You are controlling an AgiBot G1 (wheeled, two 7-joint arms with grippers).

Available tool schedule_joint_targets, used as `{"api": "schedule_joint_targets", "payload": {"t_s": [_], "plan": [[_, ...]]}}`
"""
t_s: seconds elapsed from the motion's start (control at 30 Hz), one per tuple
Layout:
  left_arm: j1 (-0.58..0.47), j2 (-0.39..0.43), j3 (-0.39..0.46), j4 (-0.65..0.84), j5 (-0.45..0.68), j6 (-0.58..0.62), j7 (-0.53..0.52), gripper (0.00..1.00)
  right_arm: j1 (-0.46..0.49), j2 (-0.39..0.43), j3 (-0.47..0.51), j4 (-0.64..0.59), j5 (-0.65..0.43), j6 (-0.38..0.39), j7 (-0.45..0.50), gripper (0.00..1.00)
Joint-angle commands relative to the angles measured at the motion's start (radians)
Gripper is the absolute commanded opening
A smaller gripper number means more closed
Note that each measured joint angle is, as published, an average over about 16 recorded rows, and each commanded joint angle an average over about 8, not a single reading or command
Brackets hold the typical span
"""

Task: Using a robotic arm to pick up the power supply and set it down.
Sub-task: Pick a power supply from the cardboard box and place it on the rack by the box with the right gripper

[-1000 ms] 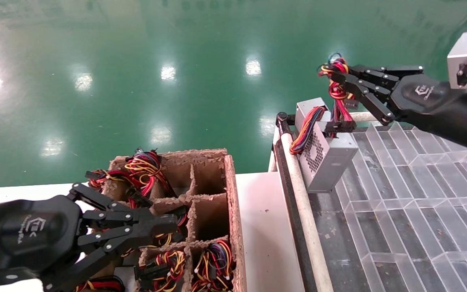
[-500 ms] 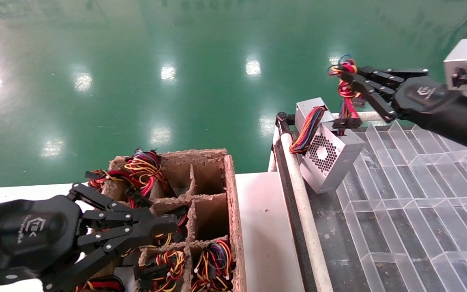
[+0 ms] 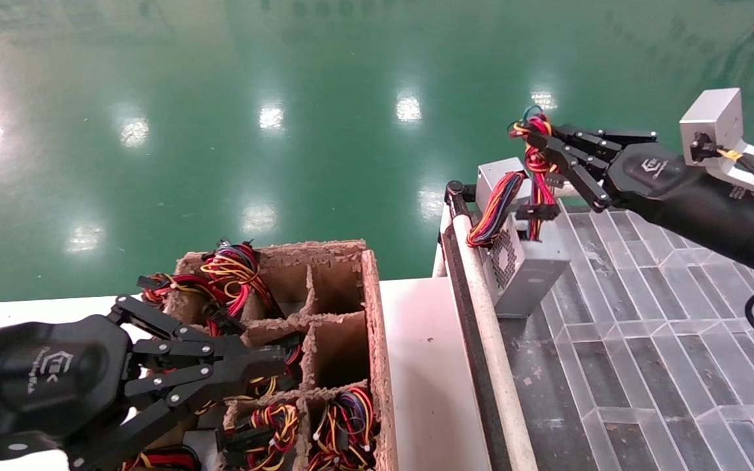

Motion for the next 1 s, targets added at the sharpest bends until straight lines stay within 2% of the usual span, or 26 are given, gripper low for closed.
{"api": "schedule_joint_targets", "payload": {"t_s": [0.03, 0.47, 0.9, 0.93, 1.0], "plan": [[0.0, 0.0, 0.0, 0.0, 0.0, 0.0, 0.0, 0.0, 0.005, -0.005, 0.004, -0.018, 0.005, -0.01, -0.017, 0.0], [0.0, 0.0, 0.0, 0.0, 0.0, 0.0, 0.0, 0.0, 0.035, -0.05, -0.015, -0.097, -0.018, -0.039, -0.025, 0.0], [0.0, 0.0, 0.0, 0.0, 0.0, 0.0, 0.0, 0.0, 0.052, -0.085, -0.01, -0.153, -0.011, -0.035, -0.052, 0.0], [0.0, 0.0, 0.0, 0.0, 0.0, 0.0, 0.0, 0.0, 0.054, -0.088, -0.012, -0.157, -0.014, -0.035, -0.049, 0.03], [0.0, 0.0, 0.0, 0.0, 0.0, 0.0, 0.0, 0.0, 0.058, -0.091, -0.016, -0.165, -0.02, -0.037, -0.044, 0.27]]}}
